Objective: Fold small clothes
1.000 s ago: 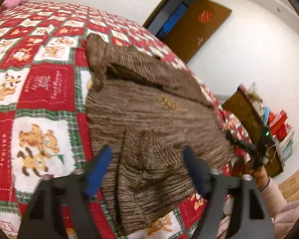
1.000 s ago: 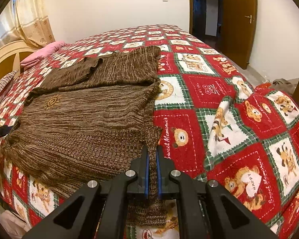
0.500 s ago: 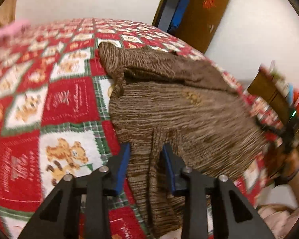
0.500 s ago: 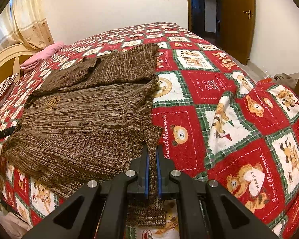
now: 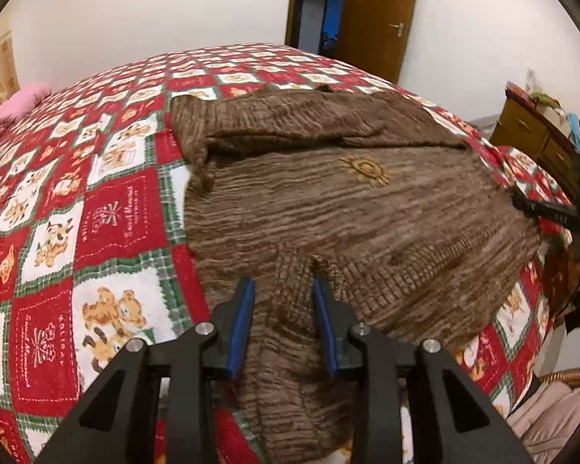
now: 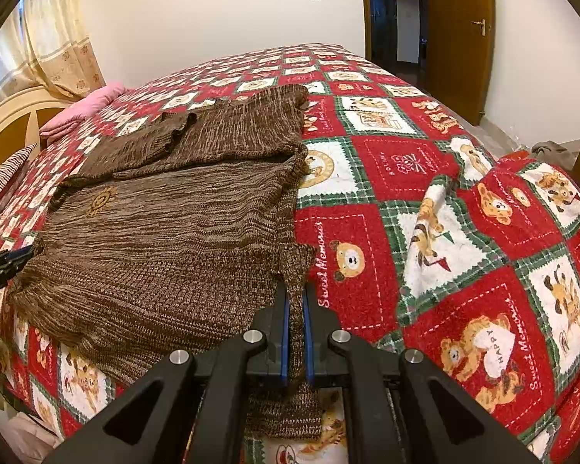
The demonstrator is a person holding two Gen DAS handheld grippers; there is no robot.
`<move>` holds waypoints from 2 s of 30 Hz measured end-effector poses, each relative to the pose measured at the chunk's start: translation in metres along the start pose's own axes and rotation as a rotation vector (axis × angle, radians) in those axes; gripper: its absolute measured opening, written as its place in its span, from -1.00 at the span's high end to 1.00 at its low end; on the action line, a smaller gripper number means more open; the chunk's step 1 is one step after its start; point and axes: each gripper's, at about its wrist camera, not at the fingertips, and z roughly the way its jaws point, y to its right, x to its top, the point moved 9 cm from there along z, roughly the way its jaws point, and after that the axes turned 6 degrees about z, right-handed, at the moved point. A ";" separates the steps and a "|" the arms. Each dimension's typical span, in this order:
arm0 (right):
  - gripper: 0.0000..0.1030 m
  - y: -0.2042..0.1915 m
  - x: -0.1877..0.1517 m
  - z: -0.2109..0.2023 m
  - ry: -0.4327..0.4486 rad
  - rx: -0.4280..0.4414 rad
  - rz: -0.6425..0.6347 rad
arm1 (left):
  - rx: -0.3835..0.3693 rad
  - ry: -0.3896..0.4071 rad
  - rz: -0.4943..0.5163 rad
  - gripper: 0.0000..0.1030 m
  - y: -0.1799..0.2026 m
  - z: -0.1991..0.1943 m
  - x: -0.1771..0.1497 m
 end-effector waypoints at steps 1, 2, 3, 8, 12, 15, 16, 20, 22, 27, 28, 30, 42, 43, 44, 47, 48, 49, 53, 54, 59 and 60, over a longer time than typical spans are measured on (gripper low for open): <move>0.89 0.000 0.000 0.000 0.000 -0.001 -0.002 | 0.003 0.000 0.003 0.37 0.001 0.001 0.000; 0.89 0.000 0.000 0.000 0.000 -0.001 -0.003 | 0.006 0.000 0.006 0.37 0.000 0.001 0.000; 0.89 0.000 -0.001 -0.001 0.000 -0.002 -0.005 | 0.008 0.001 0.006 0.37 0.001 0.001 0.000; 0.89 0.000 -0.001 -0.001 0.003 -0.003 0.002 | 0.057 -0.005 0.139 0.85 0.025 0.001 0.000; 0.89 -0.004 0.002 -0.007 0.006 -0.019 -0.009 | 0.013 0.007 0.059 0.91 0.017 -0.006 0.010; 0.89 -0.013 0.020 -0.030 0.077 0.002 -0.021 | -0.052 0.081 -0.137 0.91 -0.019 -0.022 0.023; 0.89 -0.014 0.026 -0.035 0.096 0.012 -0.015 | -0.058 0.114 -0.215 0.91 -0.038 -0.028 0.029; 0.89 -0.014 0.057 -0.039 0.158 0.056 0.043 | -0.032 0.170 -0.375 0.92 -0.080 -0.025 0.035; 0.89 -0.013 0.063 -0.022 0.148 0.064 0.068 | -0.022 0.161 -0.427 0.92 -0.089 -0.014 0.032; 0.89 -0.013 0.040 0.022 0.026 0.048 0.085 | -0.069 0.113 -0.344 0.89 -0.061 -0.011 0.022; 0.89 -0.012 0.037 0.022 0.025 0.045 0.077 | -0.076 0.098 -0.292 0.81 -0.052 -0.012 0.020; 0.89 -0.012 0.032 0.021 0.025 0.039 0.060 | -0.085 0.058 -0.218 0.02 -0.035 -0.012 0.016; 0.89 -0.010 0.030 0.022 0.018 0.034 0.048 | -0.018 0.047 -0.085 0.00 -0.009 0.004 0.011; 0.89 -0.010 0.030 0.023 0.019 0.033 0.050 | 0.003 0.047 -0.071 0.13 -0.008 0.004 0.010; 0.89 -0.010 0.030 0.023 0.020 0.031 0.048 | 0.039 0.051 -0.039 0.41 -0.006 0.003 0.010; 0.89 -0.012 0.030 0.021 0.023 0.004 0.029 | 0.029 0.053 -0.036 0.78 -0.003 -0.001 0.011; 0.89 -0.014 0.031 0.018 0.027 -0.014 0.015 | 0.035 0.060 -0.032 0.79 -0.002 -0.003 0.013; 0.89 -0.015 0.032 0.014 0.039 -0.021 0.004 | 0.040 0.067 -0.029 0.79 -0.002 -0.006 0.014; 0.89 -0.023 0.045 -0.019 0.131 -0.028 -0.026 | 0.018 0.120 -0.100 0.79 -0.010 -0.025 0.024; 0.89 -0.024 0.050 -0.027 0.152 -0.023 -0.023 | 0.016 0.132 -0.111 0.79 -0.011 -0.027 0.028; 0.89 -0.030 0.078 -0.052 0.243 -0.016 -0.022 | 0.013 0.200 -0.195 0.79 -0.027 -0.038 0.056; 0.89 -0.030 0.083 -0.056 0.262 -0.019 -0.019 | 0.011 0.210 -0.213 0.79 -0.031 -0.039 0.060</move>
